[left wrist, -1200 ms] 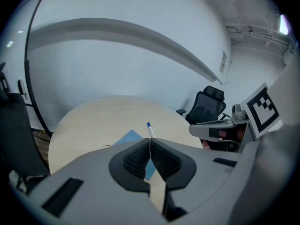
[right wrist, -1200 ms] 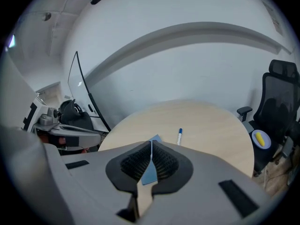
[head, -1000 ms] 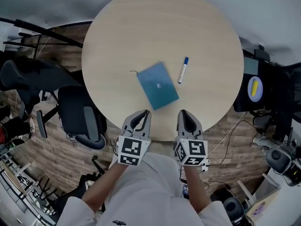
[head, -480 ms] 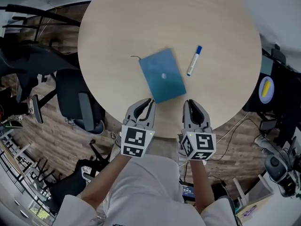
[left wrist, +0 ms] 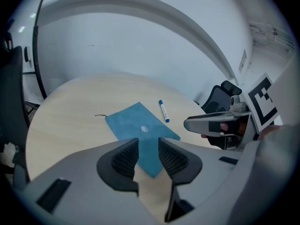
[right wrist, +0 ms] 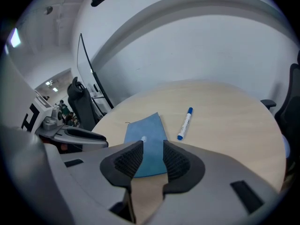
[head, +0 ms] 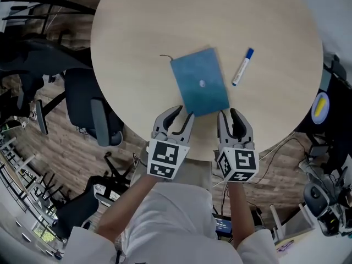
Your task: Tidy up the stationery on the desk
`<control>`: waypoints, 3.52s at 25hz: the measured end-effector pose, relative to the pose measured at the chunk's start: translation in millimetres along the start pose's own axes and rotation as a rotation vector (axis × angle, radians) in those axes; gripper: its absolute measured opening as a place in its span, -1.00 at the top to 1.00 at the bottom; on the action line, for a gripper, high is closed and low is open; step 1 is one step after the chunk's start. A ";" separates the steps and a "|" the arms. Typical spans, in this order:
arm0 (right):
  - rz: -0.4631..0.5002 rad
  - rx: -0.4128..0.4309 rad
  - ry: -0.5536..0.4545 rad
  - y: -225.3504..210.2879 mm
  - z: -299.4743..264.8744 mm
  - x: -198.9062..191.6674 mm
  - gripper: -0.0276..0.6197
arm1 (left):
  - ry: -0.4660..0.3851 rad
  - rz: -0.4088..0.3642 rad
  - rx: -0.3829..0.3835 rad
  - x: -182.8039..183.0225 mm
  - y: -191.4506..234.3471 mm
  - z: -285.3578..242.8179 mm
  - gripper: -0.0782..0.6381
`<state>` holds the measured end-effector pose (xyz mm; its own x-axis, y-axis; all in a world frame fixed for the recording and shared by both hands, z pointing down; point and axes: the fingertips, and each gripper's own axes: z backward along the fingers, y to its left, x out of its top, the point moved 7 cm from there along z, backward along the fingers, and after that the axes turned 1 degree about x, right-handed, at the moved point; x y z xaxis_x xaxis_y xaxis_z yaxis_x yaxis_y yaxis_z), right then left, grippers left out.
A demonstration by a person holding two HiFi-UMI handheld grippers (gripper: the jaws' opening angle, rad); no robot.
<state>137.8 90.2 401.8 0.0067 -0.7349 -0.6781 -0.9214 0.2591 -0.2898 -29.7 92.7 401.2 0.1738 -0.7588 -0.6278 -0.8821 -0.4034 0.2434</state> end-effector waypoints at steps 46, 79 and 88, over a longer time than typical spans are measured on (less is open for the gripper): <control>0.102 -0.071 0.276 -21.3 -63.9 -17.3 0.69 | 0.070 0.038 0.105 -12.2 47.4 -66.0 0.67; -0.066 -0.122 0.186 8.4 -61.1 -18.9 0.75 | 0.097 -0.020 0.082 -0.8 67.9 -72.4 0.44; -0.098 -0.120 0.178 13.3 -67.4 -15.1 0.75 | 0.074 -0.049 0.079 8.4 65.7 -84.7 0.51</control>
<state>99.3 62.5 453.7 0.0400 -0.8545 -0.5179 -0.9593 0.1122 -0.2592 -49.1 16.5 474.5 0.2467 -0.7758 -0.5808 -0.9030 -0.4016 0.1529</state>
